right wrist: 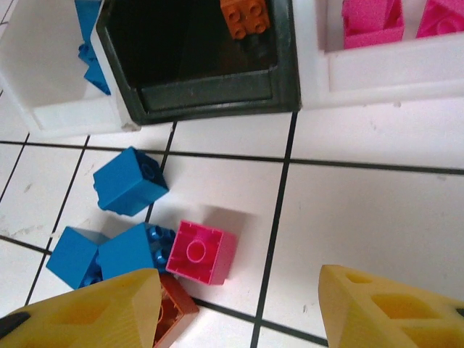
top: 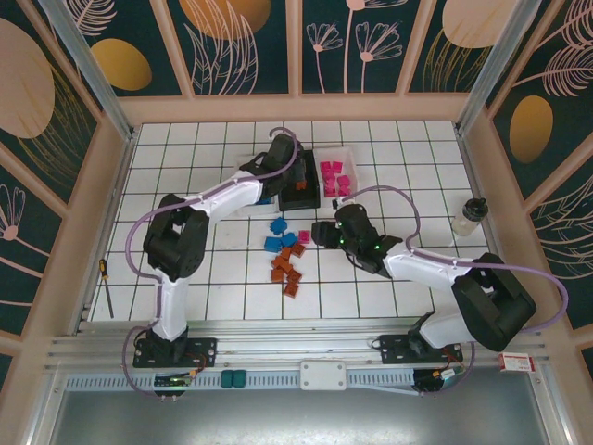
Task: Sort the legos into containers by color
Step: Place the lego in the container, then pick up the lego from the bottom-center of the table.
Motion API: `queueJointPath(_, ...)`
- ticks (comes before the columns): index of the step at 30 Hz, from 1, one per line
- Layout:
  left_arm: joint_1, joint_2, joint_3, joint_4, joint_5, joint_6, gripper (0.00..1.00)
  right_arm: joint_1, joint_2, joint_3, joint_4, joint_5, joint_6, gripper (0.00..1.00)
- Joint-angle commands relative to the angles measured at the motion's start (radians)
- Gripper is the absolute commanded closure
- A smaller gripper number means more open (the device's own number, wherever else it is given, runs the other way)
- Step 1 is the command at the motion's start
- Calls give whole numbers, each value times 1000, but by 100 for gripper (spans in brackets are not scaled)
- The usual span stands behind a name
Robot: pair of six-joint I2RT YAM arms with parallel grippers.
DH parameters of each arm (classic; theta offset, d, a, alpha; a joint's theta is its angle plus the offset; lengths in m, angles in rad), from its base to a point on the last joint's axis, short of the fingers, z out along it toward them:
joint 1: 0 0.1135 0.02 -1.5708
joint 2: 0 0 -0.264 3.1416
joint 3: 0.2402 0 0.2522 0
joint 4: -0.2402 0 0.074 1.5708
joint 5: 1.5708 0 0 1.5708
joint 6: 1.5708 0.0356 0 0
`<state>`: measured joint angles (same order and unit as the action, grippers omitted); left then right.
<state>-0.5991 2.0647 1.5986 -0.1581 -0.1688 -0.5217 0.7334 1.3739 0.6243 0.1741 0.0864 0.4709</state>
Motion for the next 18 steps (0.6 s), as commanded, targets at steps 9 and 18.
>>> queueJointPath(9,10,-165,-46,32,72,-28,9,80,22,-52,55,-162,-44,37)
queueJointPath(18,11,-652,-522,187,103,-109,2,259,101,4,-127,-148,-145,36)
